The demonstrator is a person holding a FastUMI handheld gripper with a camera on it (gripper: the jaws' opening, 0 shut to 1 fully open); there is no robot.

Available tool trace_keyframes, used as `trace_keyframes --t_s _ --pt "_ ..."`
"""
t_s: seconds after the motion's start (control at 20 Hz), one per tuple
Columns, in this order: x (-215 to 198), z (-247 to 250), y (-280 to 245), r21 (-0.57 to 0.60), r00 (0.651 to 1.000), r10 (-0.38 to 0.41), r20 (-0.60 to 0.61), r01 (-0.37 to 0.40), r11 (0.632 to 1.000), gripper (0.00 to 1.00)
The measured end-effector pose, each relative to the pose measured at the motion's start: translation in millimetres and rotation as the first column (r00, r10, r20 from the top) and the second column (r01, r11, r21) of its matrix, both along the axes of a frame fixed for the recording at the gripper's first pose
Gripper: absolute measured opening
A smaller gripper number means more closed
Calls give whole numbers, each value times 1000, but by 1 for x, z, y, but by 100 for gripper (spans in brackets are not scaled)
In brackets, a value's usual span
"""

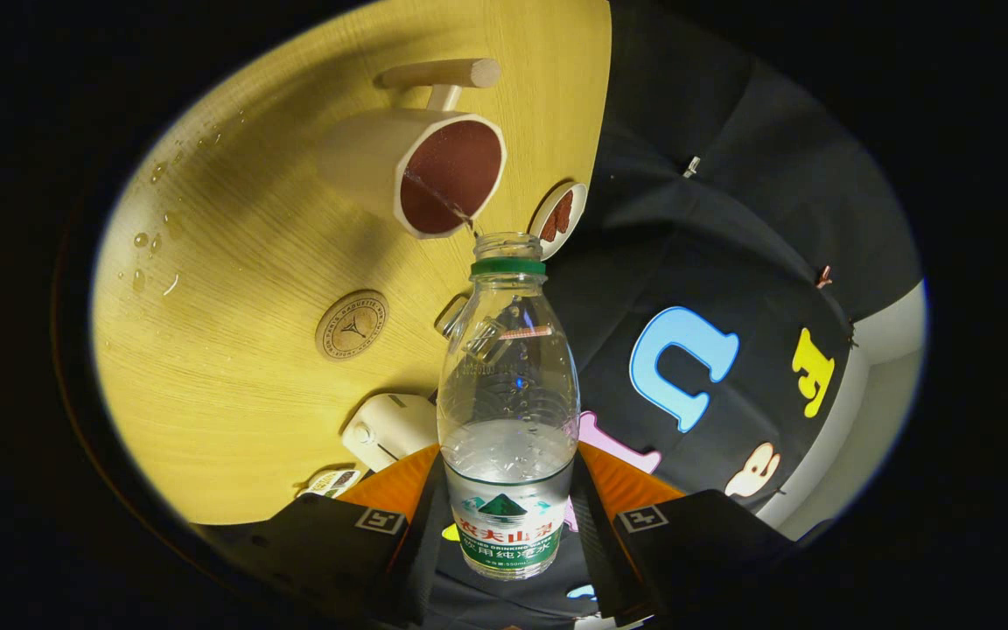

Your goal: Take the bottle from table, then pour the juice into the cup, finally place the bottle on the coaster

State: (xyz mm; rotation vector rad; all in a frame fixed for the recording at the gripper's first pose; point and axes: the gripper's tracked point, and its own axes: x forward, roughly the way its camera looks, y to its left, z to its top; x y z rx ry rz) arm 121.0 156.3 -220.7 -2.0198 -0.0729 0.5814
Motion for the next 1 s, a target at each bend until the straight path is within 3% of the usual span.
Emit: trace_keyframes --t_s 0.45,0.85,1.0 --pt "5 10 6 -73 996 78 40 -75 995 72" --pt "3 8 6 -63 997 69 29 -67 996 73" --pt "-2 1 2 16 1000 20 -13 -20 1000 73"
